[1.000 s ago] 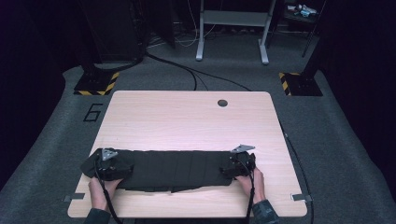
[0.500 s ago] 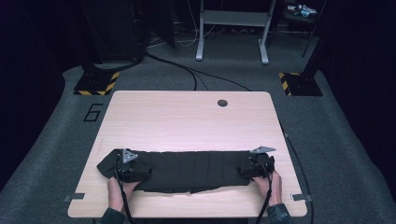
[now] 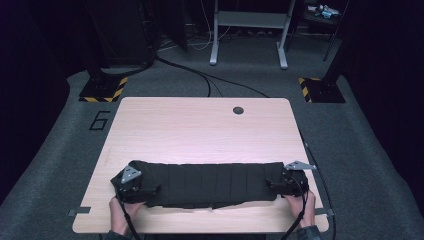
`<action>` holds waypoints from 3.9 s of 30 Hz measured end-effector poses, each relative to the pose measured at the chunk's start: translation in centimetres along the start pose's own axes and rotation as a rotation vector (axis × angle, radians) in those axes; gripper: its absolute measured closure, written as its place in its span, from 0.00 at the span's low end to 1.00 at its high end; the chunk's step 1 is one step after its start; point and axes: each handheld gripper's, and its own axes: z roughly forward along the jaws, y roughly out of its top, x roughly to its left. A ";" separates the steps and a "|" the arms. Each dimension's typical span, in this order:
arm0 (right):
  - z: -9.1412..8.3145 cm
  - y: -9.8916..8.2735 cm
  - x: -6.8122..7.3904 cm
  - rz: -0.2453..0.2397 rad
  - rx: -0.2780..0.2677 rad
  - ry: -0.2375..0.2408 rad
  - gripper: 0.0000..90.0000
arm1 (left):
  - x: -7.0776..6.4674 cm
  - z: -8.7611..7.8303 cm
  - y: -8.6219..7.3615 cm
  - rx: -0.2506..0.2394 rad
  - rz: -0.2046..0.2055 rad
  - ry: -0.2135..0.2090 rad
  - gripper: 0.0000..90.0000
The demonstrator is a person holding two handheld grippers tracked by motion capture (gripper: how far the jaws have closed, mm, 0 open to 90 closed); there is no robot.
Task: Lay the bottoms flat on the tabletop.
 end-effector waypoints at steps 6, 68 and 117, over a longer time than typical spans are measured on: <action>-2.9 -1.3 0.7 0.024 -0.071 -0.002 0.16 | 0.8 -2.0 -1.8 0.003 -0.029 0.003 0.16; -5.2 3.0 3.8 -0.096 -0.201 0.031 0.95 | 0.1 -3.8 3.4 -0.090 0.078 -0.089 0.89; 7.5 10.8 -0.8 0.015 0.065 0.013 0.17 | 6.6 8.1 9.2 0.142 -0.036 0.001 0.20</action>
